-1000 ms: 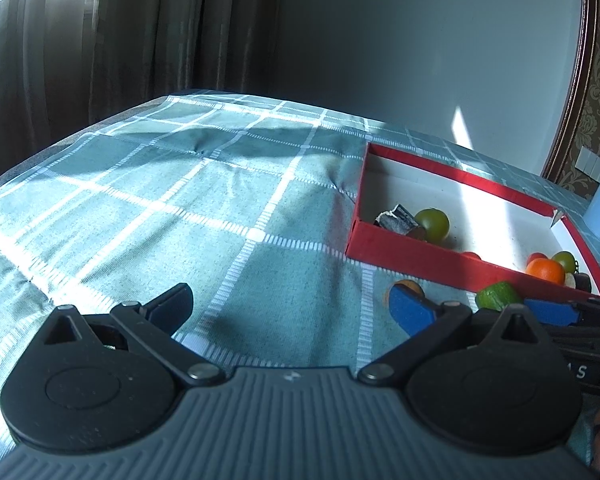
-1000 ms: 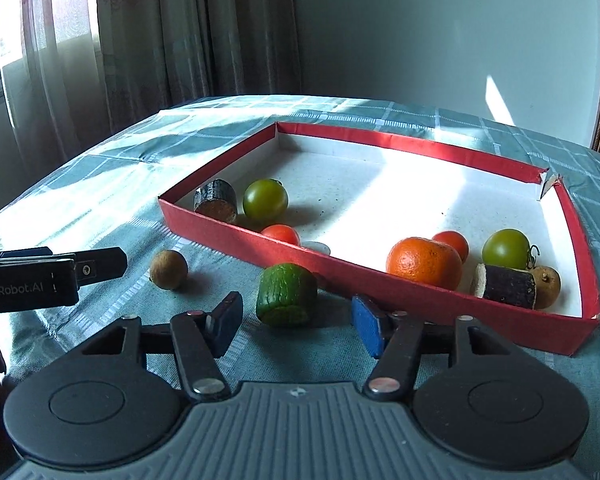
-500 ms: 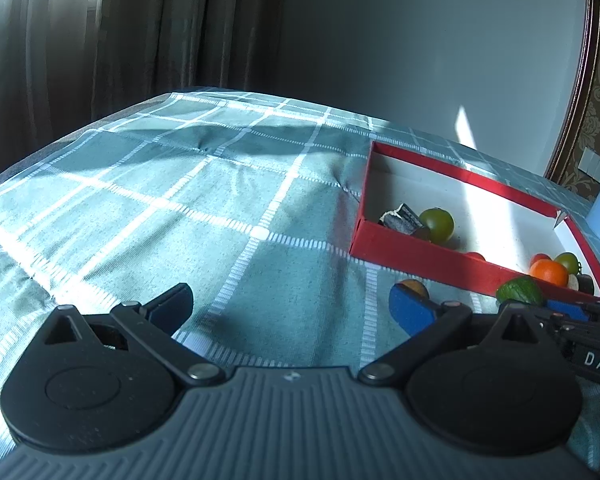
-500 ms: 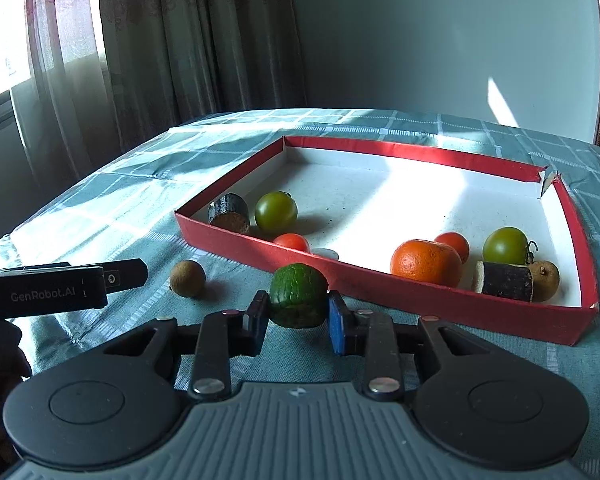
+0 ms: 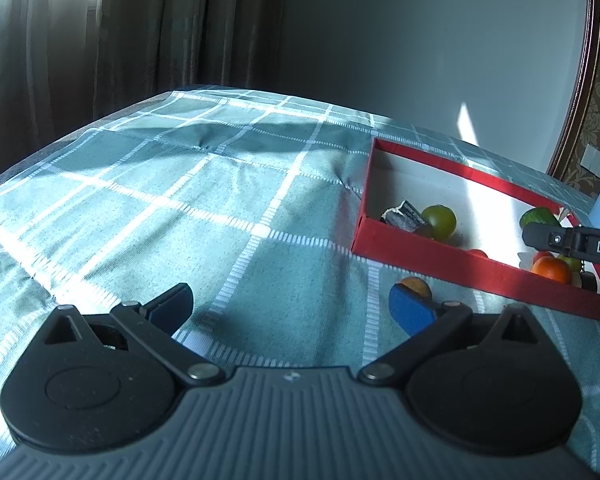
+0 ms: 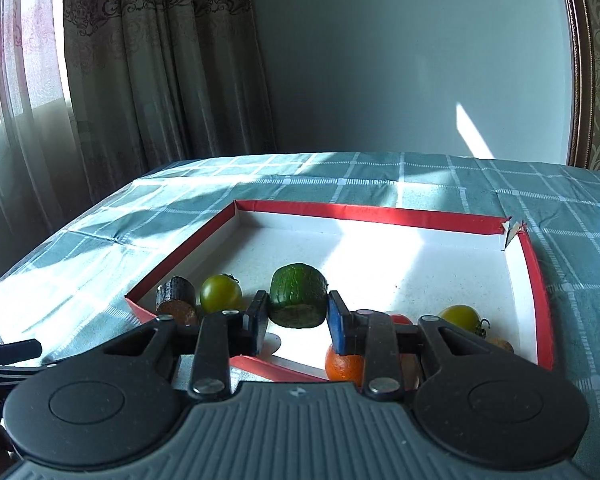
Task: Organize fruits
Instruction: 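Carry the cucumber piece with the right gripper into the tray and release, then lower the left gripper onto the small brown round fruit and grasp it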
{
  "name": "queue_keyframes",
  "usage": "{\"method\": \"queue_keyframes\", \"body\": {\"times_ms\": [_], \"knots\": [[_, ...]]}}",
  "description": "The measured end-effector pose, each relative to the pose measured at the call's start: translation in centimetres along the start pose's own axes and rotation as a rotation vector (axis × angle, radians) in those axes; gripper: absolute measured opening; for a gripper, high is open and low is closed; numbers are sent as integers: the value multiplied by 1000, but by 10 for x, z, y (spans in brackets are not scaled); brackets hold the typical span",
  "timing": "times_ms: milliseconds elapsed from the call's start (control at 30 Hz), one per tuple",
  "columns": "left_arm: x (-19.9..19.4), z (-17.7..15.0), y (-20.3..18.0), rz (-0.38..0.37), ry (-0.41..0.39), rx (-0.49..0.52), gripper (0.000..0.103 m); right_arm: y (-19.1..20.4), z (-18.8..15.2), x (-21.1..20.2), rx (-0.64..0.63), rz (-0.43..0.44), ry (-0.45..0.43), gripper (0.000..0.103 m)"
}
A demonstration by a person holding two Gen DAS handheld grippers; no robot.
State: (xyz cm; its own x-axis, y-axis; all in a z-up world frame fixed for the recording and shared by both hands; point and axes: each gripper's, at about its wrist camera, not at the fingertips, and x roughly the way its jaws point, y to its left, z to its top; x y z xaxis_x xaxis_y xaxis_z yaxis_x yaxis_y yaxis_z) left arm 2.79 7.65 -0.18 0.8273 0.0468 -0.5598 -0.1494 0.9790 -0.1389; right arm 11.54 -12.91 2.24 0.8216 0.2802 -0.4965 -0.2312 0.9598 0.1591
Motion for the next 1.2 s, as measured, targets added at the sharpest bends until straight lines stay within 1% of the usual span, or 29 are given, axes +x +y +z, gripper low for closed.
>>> {"method": "queue_keyframes", "body": {"times_ms": [167, 267, 333, 467, 567, 600, 633, 700, 833, 867, 933, 1000, 1067, 1200], "knots": [[2, -1, -1, -2, 6, 7, 103, -3, -8, 6, 24, 33, 12, 30], [3, -1, -1, -1, 9, 5, 103, -3, -8, 4, 22, 21, 0, 30], [3, -1, -1, 1, 10, 4, 103, -5, -9, 0, 34, 30, -7, 31], [3, -1, -1, 8, 12, 3, 103, -13, -13, -17, 61, 39, -38, 31], [4, -1, -1, 9, 15, 2, 103, -25, -23, -39, 76, 22, -60, 32], [4, -1, -1, 10, 16, 3, 103, -30, -27, -45, 84, 19, -62, 40], [4, -1, -2, 11, 17, 4, 103, -37, -33, -52, 93, 9, -61, 52], [4, -1, -2, 13, 18, 7, 103, -47, -44, -62, 97, -27, -50, 66], [5, -1, -2, 11, 26, 8, 103, -65, -62, -73, 110, -67, -16, 66], [5, 0, -3, 7, 27, 11, 103, -71, -64, -74, 142, -64, -4, 66], [5, -1, -4, 1, 29, 22, 103, -85, -68, -76, 231, -39, -7, 68], [4, -1, -8, -2, 25, 45, 103, -92, -71, -75, 279, -21, -1, 75], [1, -2, -15, -8, 17, 84, 103, -94, -71, -74, 290, -14, -3, 75], [1, -2, -33, -4, 13, 145, 103, -94, -71, -73, 295, 1, -2, 78]]}}
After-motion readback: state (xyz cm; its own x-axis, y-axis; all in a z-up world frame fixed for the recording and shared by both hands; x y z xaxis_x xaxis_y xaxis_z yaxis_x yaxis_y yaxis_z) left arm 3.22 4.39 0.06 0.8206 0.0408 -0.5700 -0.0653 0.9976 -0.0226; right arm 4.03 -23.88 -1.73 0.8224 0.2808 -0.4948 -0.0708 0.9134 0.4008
